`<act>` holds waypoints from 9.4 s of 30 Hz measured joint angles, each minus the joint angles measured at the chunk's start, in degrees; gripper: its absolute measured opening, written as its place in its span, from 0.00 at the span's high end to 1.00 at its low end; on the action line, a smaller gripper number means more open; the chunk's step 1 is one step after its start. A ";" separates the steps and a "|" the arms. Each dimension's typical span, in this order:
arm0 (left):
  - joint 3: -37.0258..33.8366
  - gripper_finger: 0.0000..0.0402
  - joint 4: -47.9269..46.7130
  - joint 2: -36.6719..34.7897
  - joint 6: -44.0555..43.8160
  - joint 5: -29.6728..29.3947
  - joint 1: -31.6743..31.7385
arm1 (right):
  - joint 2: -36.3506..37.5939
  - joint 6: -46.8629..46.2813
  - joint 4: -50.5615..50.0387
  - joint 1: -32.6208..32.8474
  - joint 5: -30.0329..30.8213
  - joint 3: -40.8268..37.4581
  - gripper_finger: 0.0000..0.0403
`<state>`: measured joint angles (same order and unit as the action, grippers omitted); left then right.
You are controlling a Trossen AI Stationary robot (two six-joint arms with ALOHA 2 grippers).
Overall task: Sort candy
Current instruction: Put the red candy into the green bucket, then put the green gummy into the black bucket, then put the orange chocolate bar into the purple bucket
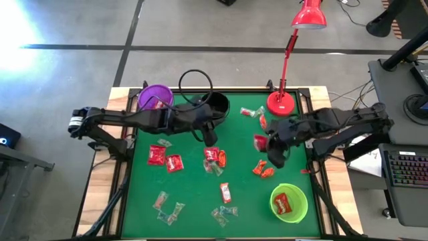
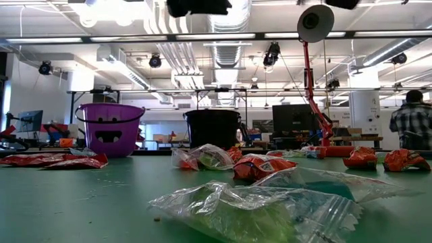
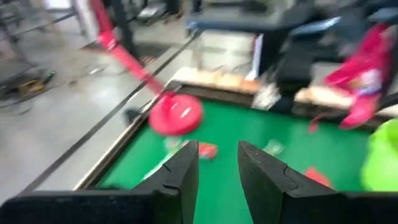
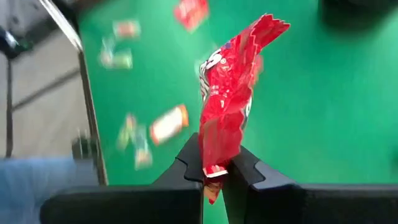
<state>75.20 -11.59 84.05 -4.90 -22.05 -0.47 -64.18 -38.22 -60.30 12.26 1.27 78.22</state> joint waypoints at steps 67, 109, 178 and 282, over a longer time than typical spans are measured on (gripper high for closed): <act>0.00 0.70 -34.88 -10.53 -12.89 -2.85 1.31 | 1.45 -44.87 -23.50 25.83 40.91 -1.38 0.67; 7.65 0.62 -29.50 22.72 22.27 25.83 -5.15 | 2.51 -38.04 -23.38 19.95 45.16 -1.38 0.67; 14.21 1.00 -36.55 28.26 21.11 28.65 -3.39 | 2.51 -37.59 -22.79 19.96 44.86 -1.38 0.67; 31.93 0.72 -66.99 3.46 34.55 31.89 27.30 | -23.55 -7.99 -5.36 -36.59 14.87 -6.39 0.67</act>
<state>107.13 -78.59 87.51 29.65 9.84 26.83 -87.73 -46.21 -65.66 -24.34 16.13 71.83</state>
